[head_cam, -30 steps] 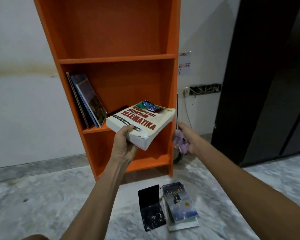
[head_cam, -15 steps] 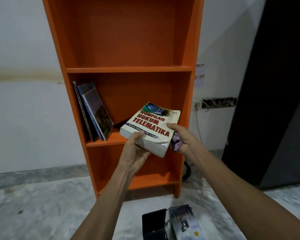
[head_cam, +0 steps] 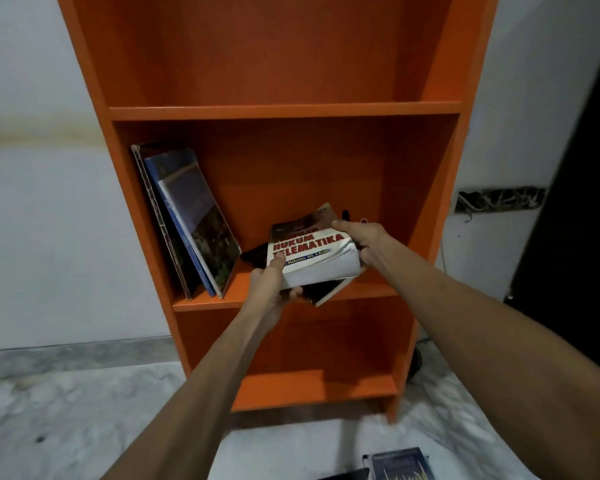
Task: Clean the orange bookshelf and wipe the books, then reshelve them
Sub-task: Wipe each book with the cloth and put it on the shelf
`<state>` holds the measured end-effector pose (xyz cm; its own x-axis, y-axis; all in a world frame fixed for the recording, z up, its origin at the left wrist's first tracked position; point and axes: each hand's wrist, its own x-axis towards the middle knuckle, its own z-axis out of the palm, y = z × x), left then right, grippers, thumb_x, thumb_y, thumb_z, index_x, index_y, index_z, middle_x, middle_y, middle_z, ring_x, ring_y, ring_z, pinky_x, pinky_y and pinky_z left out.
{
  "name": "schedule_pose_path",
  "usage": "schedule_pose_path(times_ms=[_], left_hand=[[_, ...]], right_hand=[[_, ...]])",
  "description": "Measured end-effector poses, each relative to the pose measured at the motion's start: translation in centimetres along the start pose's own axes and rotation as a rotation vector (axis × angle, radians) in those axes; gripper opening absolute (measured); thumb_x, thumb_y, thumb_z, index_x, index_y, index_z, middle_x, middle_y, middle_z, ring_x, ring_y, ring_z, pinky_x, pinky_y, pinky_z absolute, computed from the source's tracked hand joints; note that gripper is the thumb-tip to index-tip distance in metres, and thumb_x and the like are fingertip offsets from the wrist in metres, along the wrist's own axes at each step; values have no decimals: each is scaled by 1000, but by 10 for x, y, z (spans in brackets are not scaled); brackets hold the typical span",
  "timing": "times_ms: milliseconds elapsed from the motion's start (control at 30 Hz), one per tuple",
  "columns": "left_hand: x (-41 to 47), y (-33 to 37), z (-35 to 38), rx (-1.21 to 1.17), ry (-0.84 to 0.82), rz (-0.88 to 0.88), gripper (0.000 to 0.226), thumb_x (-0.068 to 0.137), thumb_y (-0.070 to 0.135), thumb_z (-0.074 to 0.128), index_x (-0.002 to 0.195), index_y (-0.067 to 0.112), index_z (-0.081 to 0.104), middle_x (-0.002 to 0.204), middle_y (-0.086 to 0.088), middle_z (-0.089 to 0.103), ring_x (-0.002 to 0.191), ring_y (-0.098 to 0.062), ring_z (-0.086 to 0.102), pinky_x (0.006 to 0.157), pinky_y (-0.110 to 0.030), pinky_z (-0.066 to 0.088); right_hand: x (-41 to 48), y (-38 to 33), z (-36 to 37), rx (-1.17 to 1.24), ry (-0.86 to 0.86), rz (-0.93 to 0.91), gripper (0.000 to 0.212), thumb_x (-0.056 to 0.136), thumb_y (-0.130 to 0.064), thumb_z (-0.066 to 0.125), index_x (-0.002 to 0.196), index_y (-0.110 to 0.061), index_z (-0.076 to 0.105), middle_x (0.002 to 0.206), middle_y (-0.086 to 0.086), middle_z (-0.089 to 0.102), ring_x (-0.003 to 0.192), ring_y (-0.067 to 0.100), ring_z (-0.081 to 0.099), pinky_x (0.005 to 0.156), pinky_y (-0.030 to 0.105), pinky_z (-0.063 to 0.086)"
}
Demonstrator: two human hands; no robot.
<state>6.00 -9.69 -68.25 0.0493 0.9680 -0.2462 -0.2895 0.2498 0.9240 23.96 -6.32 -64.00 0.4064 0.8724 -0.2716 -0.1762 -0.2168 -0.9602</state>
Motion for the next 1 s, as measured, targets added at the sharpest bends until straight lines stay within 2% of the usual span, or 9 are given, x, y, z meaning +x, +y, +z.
schedule_pose_path(times_ms=[133, 300, 367, 467, 567, 667, 767, 867, 1000], left_hand=[[16, -15, 12, 39, 38, 59, 24, 102, 27, 46, 109, 6, 39, 99, -12, 57, 58, -19, 56, 45, -24, 49], [24, -34, 29, 270, 144, 18, 31, 103, 34, 38, 118, 9, 26, 92, -10, 57, 65, -20, 55, 42, -27, 41], [23, -33, 36, 375, 147, -21, 41, 103, 34, 37, 130, 8, 20, 83, -6, 52, 61, -18, 49, 43, -29, 36], [17, -25, 41, 454, 140, -61, 51, 101, 27, 41, 137, 2, 15, 80, -5, 45, 64, -18, 46, 45, -30, 36], [20, -25, 38, 322, 81, -185, 42, 97, 23, 48, 130, 6, 30, 97, -10, 46, 81, -32, 52, 50, -42, 53], [17, -27, 38, 156, -16, -292, 30, 94, 21, 48, 121, 8, 46, 110, -19, 58, 83, -40, 58, 69, -55, 52], [16, -31, 37, 140, -47, -267, 27, 97, 22, 46, 119, 6, 48, 104, -21, 61, 65, -32, 58, 73, -48, 47], [18, -30, 38, 101, -32, -255, 22, 98, 17, 49, 116, 4, 48, 103, -23, 58, 67, -32, 57, 60, -40, 49], [14, -32, 36, 58, 29, -213, 25, 91, 14, 58, 112, 3, 51, 95, -22, 62, 66, -34, 60, 68, -42, 52]], right_hand=[[11, 7, 0, -322, 264, -232, 24, 92, -17, 66, 114, -10, 58, 91, 4, 64, 68, 14, 62, 53, 24, 47], [3, 26, -16, -418, 268, -449, 9, 93, -27, 65, 99, -25, 59, 89, -2, 71, 77, 14, 73, 71, 40, 62], [-7, 41, -25, -436, 266, -477, 9, 92, -32, 66, 94, -26, 59, 88, 0, 71, 74, 17, 72, 60, 38, 61], [-21, 67, -32, -338, 246, -397, 21, 92, -37, 66, 94, -21, 52, 91, 9, 68, 57, 22, 62, 37, 22, 45], [-30, 86, -30, -196, 242, -292, 31, 89, -35, 71, 93, -20, 44, 99, 11, 65, 73, 25, 62, 54, 30, 50], [-31, 94, -25, -86, 213, -218, 40, 86, -23, 76, 106, -16, 42, 106, 10, 62, 88, 27, 65, 75, 41, 57], [-33, 93, -20, 7, 185, -195, 49, 84, -16, 78, 112, -15, 38, 102, 9, 59, 85, 27, 65, 80, 45, 58], [-35, 87, -16, 57, 146, -151, 52, 85, -7, 75, 118, -14, 34, 92, 8, 55, 75, 23, 64, 82, 49, 58], [-38, 81, -12, 75, 178, -149, 50, 84, -1, 74, 111, -14, 34, 92, 11, 55, 76, 25, 64, 79, 44, 58]])
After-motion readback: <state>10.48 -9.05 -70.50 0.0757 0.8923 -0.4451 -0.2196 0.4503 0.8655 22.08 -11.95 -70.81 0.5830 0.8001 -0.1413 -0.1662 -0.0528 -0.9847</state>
